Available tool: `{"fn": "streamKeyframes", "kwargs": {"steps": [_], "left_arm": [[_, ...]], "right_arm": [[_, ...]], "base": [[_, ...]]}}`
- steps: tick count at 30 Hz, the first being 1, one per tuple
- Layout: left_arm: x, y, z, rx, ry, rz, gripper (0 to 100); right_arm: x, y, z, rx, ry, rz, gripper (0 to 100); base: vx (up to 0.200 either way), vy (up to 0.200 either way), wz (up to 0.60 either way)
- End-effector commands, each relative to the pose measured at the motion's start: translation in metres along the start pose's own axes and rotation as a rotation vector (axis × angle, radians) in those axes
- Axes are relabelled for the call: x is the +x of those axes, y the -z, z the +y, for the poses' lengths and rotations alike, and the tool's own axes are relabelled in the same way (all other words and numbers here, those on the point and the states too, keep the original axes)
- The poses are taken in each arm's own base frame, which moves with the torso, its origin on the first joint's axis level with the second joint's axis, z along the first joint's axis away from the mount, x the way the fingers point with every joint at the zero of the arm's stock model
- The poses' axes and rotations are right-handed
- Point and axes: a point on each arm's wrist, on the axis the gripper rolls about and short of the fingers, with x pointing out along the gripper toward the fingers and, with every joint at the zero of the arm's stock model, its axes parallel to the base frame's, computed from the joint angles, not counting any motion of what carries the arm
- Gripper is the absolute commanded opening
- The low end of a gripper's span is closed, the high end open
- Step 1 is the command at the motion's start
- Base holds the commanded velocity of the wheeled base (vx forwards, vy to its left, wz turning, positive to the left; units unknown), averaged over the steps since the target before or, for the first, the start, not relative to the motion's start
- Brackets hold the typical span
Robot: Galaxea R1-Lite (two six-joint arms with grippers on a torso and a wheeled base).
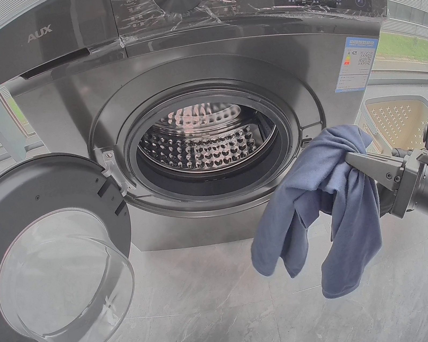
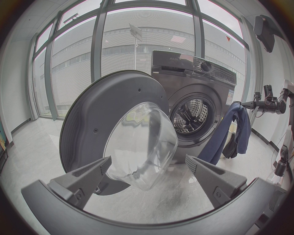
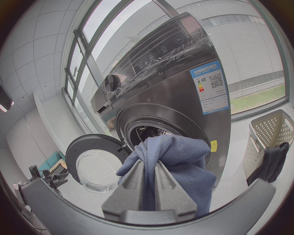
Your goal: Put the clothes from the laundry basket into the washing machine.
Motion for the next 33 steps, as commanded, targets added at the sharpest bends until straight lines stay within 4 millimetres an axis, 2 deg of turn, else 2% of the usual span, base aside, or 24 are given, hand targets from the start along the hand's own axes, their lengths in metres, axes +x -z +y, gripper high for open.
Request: {"fn": "streamKeyframes", "kwargs": {"steps": [1,3,7,12,13,14,15,17,20,21,26,29,30,31,33], "left_arm": [[0.0,0.005,0.0,0.0,0.0,0.001,100],[0.0,0.005,0.0,0.0,0.0,-0.001,100],[0.0,0.005,0.0,0.001,0.0,-0.001,100],[0.0,0.005,0.0,0.023,0.004,-0.001,100],[0.0,0.005,0.0,0.041,0.004,-0.001,100],[0.0,0.005,0.0,0.041,0.004,-0.001,100],[0.0,0.005,0.0,0.052,0.009,-0.002,100],[0.0,0.005,0.0,0.046,0.001,-0.001,100],[0.0,0.005,0.0,0.041,-0.002,0.001,100],[0.0,0.005,0.0,0.043,0.0,-0.001,100],[0.0,0.005,0.0,0.047,0.006,-0.005,100],[0.0,0.004,0.0,0.041,0.008,-0.013,100],[-0.001,-0.002,0.0,0.024,0.003,-0.053,100],[-0.007,-0.028,-0.002,0.013,0.008,-0.16,100],[-0.007,-0.041,-0.004,0.033,0.015,-0.158,100]], "right_arm": [[0.0,0.0,0.0,0.0,0.001,-0.001,0],[0.0,0.0,0.0,0.0,0.001,-0.001,0],[0.001,0.002,-0.002,-0.01,0.015,0.01,0],[0.012,0.011,-0.003,-0.009,0.033,0.038,0],[0.021,0.015,-0.002,-0.004,0.036,0.045,0],[0.021,0.015,-0.002,-0.004,0.036,0.045,0],[0.039,0.021,0.002,-0.002,0.033,0.038,0],[0.048,0.026,0.006,-0.001,0.026,0.024,0],[0.066,0.042,0.009,-0.006,0.042,0.029,0],[0.08,0.05,0.012,-0.006,0.035,0.027,0],[0.111,0.053,0.025,0.008,0.005,-0.069,0],[0.117,0.049,0.027,0.012,0.005,-0.097,0],[0.119,0.047,0.027,0.013,0.003,-0.103,0],[0.124,0.047,0.028,0.015,0.005,-0.111,0],[0.13,0.049,0.028,0.015,0.005,-0.114,0]], "base": [[-0.2,0.0,0.0],[-0.2,0.0,0.0],[0.0,0.0,0.0],[0.0,0.0,0.0],[0.0,0.0,0.0],[0.0,0.0,0.0],[0.0,0.0,0.0],[0.0,0.0,0.0],[0.0,0.0,0.0],[0.0,0.0,0.0],[0.0,0.0,0.0],[0.0,0.0,0.0],[0.0,0.0,0.0],[0.0,0.0,0.0],[0.0,0.0,0.0]]}}
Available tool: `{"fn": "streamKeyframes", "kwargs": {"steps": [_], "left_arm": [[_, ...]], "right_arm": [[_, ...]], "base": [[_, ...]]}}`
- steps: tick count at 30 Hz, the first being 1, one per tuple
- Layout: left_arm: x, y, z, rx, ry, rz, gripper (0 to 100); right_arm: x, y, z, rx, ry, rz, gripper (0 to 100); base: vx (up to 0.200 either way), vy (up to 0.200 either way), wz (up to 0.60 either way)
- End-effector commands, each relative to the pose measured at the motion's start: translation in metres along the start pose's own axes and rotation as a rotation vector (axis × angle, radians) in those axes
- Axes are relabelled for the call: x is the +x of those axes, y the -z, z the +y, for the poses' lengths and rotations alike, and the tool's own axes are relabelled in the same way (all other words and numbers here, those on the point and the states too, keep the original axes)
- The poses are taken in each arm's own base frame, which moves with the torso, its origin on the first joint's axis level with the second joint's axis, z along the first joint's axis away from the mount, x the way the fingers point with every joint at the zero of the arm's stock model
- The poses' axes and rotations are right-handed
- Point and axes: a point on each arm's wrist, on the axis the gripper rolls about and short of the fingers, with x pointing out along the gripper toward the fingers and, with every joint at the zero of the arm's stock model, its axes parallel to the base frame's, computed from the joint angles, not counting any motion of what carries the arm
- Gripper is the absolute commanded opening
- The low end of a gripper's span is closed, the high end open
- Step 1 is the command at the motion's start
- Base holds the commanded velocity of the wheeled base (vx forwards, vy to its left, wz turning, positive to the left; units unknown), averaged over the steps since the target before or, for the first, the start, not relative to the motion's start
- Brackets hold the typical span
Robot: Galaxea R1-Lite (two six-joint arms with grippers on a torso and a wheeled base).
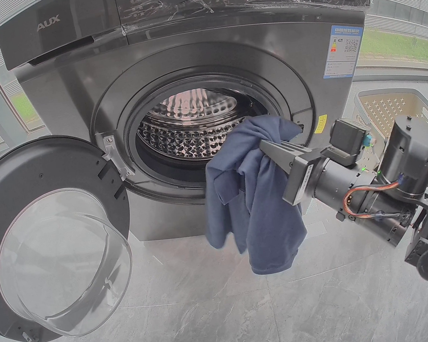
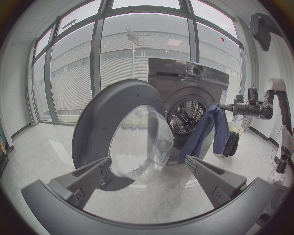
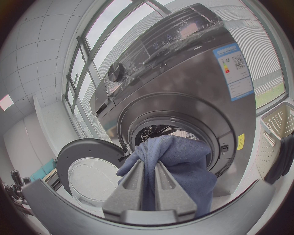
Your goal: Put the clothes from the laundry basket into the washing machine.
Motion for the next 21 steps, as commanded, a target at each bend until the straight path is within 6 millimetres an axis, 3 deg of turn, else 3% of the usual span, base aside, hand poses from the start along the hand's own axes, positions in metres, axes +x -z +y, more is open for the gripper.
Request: {"fn": "streamKeyframes", "kwargs": {"steps": [1,4,7,14,15,16,21], "left_arm": [[0.0,-0.038,-0.003,0.011,0.025,-0.08,100],[0.011,-0.039,-0.006,0.014,0.156,0.009,100],[0.035,-0.046,-0.01,-0.04,0.422,0.179,100],[0.096,-0.058,-0.015,-0.074,0.589,0.285,100],[0.096,-0.058,-0.015,-0.074,0.589,0.285,100],[0.113,-0.06,-0.023,-0.079,0.662,0.288,100],[0.148,-0.052,-0.053,-0.102,0.809,0.362,100]], "right_arm": [[0.024,0.02,0.003,0.001,0.001,0.013,0],[0.027,0.022,0.006,0.003,0.003,0.009,0],[0.031,0.022,0.009,0.009,0.007,0.0,0],[0.037,0.024,0.03,0.06,-0.098,-0.06,0],[0.037,0.024,0.03,0.06,-0.098,-0.06,0],[0.043,0.03,0.028,0.059,-0.108,-0.061,0],[0.057,0.04,0.026,0.057,-0.093,-0.071,0]], "base": [[0.0,0.0,0.0],[0.0,0.0,0.0],[0.0,0.0,0.0],[0.0,0.0,0.0],[0.0,0.0,0.0],[0.0,0.0,0.0],[0.0,0.0,0.0]]}}
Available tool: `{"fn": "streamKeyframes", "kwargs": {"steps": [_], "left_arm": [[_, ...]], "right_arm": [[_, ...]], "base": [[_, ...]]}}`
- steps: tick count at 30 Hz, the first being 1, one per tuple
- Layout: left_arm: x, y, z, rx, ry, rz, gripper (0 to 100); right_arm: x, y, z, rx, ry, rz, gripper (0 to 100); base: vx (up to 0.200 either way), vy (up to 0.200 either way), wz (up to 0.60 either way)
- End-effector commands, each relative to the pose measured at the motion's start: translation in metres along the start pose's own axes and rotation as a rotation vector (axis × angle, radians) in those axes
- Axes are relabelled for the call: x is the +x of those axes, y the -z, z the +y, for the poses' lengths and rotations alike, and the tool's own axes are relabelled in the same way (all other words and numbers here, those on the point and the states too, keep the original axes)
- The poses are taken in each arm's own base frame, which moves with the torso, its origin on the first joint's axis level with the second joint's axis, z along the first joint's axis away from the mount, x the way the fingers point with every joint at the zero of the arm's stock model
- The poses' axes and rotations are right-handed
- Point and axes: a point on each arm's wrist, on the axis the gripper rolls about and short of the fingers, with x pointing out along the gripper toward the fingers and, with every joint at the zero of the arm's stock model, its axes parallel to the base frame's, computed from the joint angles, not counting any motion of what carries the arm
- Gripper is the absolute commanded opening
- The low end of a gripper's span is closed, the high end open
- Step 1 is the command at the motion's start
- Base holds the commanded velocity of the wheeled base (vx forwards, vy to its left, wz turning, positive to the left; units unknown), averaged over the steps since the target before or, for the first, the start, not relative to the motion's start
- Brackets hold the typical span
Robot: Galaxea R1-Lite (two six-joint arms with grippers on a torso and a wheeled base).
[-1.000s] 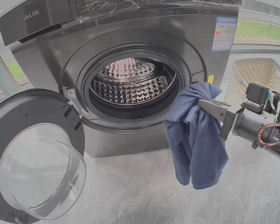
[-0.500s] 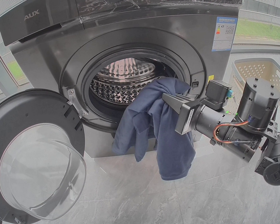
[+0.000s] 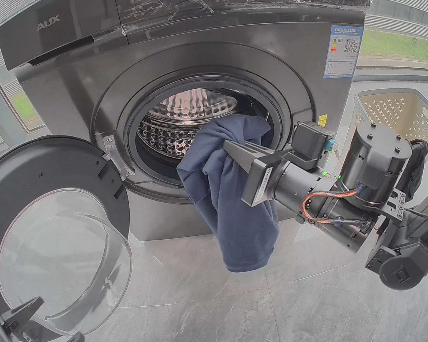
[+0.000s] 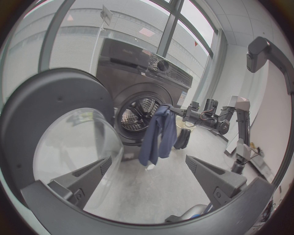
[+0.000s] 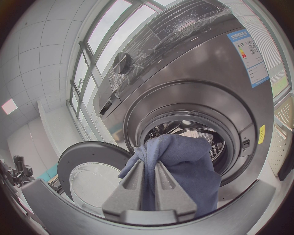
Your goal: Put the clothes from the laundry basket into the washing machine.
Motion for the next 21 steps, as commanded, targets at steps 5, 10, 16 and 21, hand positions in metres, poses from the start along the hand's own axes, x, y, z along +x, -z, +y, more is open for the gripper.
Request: {"fn": "streamKeyframes", "kwargs": {"steps": [5,10,16,21], "left_arm": [[0.129,0.007,-0.008,-0.069,0.332,0.207,100],[0.168,0.015,-0.014,-0.067,0.37,0.217,100],[0.189,0.031,-0.016,-0.108,0.46,0.262,100],[0.208,0.042,-0.013,-0.139,0.454,0.29,100]], "right_arm": [[0.021,0.027,0.003,0.014,-0.022,-0.002,0],[0.025,0.036,0.004,0.015,-0.02,0.007,0],[0.026,0.033,0.01,0.021,-0.037,-0.007,0],[0.028,0.03,0.013,0.022,-0.042,-0.023,0]], "base": [[0.0,0.0,0.0],[0.0,0.0,0.0],[0.0,0.0,0.0],[0.0,0.0,0.0]]}}
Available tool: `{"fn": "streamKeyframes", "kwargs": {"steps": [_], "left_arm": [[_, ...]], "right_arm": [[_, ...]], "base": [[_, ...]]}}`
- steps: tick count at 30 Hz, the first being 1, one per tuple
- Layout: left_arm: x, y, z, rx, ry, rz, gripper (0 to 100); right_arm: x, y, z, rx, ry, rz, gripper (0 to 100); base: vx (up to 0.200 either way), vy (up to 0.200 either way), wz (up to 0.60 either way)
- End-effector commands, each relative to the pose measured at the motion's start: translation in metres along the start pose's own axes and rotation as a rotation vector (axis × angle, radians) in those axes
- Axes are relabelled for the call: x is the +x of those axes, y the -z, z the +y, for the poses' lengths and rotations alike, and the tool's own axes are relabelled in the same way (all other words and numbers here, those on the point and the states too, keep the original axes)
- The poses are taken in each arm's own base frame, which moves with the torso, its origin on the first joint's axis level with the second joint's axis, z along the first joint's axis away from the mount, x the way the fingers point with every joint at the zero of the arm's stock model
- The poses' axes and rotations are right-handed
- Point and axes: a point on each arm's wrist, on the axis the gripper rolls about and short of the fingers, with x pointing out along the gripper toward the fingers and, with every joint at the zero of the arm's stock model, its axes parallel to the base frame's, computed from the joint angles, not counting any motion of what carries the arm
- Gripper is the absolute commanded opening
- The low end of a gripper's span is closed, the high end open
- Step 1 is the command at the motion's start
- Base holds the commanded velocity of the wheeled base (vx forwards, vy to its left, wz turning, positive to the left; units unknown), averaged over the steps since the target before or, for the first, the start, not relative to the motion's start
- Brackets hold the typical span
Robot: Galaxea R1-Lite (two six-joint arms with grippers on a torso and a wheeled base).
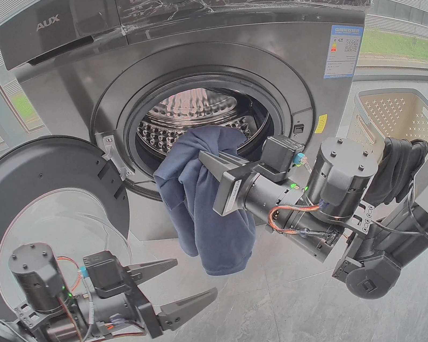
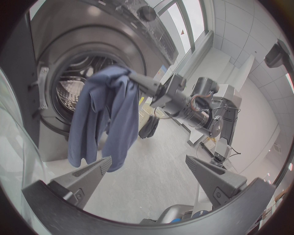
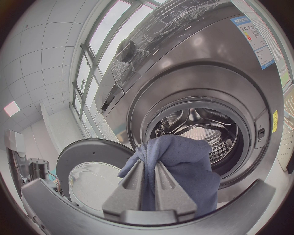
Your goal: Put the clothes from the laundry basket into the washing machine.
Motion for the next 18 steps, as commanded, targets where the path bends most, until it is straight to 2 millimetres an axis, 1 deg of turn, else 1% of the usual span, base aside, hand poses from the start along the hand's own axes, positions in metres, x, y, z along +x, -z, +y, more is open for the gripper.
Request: {"fn": "streamKeyframes", "kwargs": {"steps": [1,2,4,5,7,12,15,18], "left_arm": [[0.034,0.023,0.017,-0.067,0.013,0.097,100],[0.04,0.027,0.021,-0.071,0.011,0.1,100],[0.043,0.029,0.023,-0.068,0.011,0.093,100],[0.05,0.033,0.028,-0.065,0.003,0.082,100],[0.054,0.036,0.032,-0.058,-0.004,0.067,100],[0.054,0.04,0.047,-0.057,-0.05,0.041,100],[0.052,0.04,0.051,-0.053,-0.083,0.037,100],[0.054,0.039,0.051,-0.049,-0.092,0.03,100]], "right_arm": [[0.003,0.002,0.004,0.002,-0.008,-0.007,0],[0.003,0.001,0.004,0.002,-0.01,-0.016,0],[0.003,0.001,0.004,0.002,-0.011,-0.019,0],[0.003,0.0,0.004,0.003,-0.012,-0.023,0],[0.003,-0.002,0.004,0.003,-0.013,-0.024,0],[0.001,-0.004,0.005,0.004,-0.013,-0.027,0],[0.001,-0.006,0.005,0.004,-0.014,-0.03,0],[0.001,-0.003,0.007,0.005,-0.018,-0.024,0]], "base": [[0.0,0.0,0.0],[0.0,0.0,0.0],[0.0,0.0,0.0],[0.0,0.0,0.0],[0.0,0.0,0.0],[0.0,0.0,0.0],[0.0,0.0,0.0],[0.0,0.0,0.0]]}}
